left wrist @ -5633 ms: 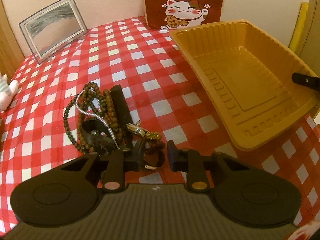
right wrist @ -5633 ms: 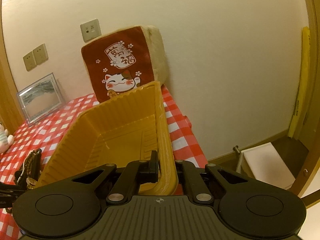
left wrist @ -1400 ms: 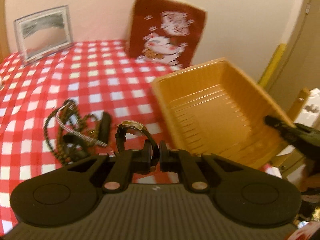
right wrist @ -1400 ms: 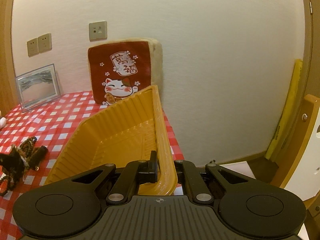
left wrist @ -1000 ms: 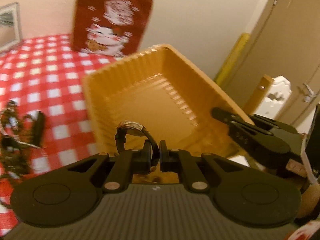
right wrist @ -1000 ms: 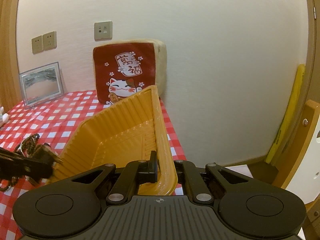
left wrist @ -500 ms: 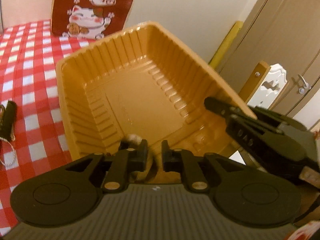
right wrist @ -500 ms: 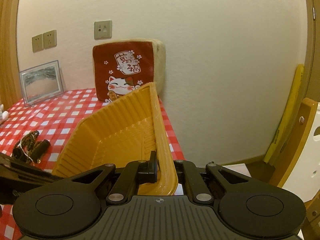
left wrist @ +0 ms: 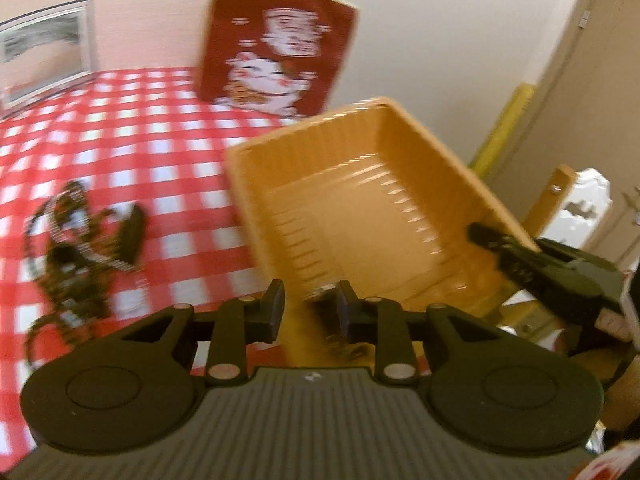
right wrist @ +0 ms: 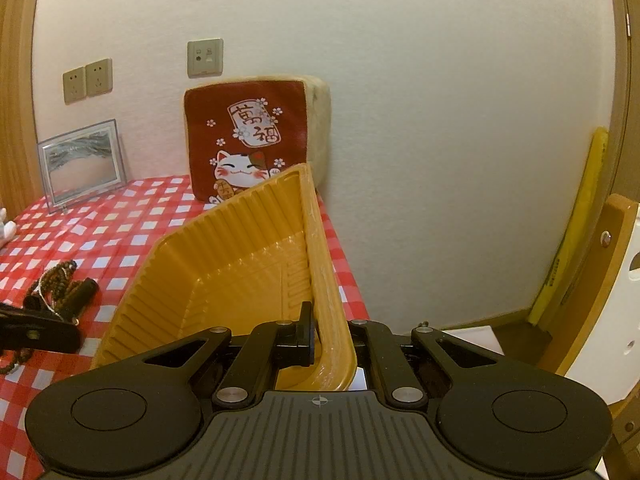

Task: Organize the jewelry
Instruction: 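Carry the watch into the orange tray and open the left gripper, then grasp a dark bead strand from the pile with the left gripper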

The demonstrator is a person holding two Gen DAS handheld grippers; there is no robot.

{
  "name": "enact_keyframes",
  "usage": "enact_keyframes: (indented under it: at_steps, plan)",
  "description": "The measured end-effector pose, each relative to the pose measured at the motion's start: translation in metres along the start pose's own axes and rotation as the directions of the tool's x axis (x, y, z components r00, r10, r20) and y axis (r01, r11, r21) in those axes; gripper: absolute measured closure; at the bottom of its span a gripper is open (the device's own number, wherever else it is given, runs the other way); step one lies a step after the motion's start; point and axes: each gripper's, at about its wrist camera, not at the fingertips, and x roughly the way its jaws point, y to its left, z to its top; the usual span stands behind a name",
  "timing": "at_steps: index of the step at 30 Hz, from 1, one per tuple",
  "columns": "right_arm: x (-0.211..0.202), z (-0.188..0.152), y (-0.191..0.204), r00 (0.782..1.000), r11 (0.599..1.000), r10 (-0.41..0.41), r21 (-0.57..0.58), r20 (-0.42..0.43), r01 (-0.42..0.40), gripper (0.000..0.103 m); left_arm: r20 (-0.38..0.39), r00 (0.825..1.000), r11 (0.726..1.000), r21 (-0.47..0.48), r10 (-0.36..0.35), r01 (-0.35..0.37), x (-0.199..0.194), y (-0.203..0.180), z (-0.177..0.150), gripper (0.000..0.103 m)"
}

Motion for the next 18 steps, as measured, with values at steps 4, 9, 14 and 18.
enact_keyframes:
  at_steps: [4,9,14,18]
  plan:
    - [0.0,0.0,0.0,1.0,1.0,0.002,0.0,-0.001,-0.002,0.098,-0.009,0.997,0.996,-0.047,0.081,-0.081,-0.01,0.025,-0.009,0.078]
    - [0.0,-0.001,-0.001,1.0,1.0,0.003,-0.001,-0.003,-0.003,0.098,-0.034,0.981,0.978,-0.084,0.19,-0.192,-0.018,0.051,-0.022,0.078]
    - [0.0,-0.002,0.0,1.0,1.0,0.002,-0.001,-0.006,-0.002,0.098,-0.051,0.964,0.955,-0.131,0.263,-0.267,-0.024,0.074,-0.029,0.078]
    - [0.0,-0.003,0.001,1.0,1.0,0.002,0.0,-0.008,-0.002,0.098,-0.057,0.955,0.944,-0.146,0.292,-0.297,-0.026,0.085,-0.034,0.078]
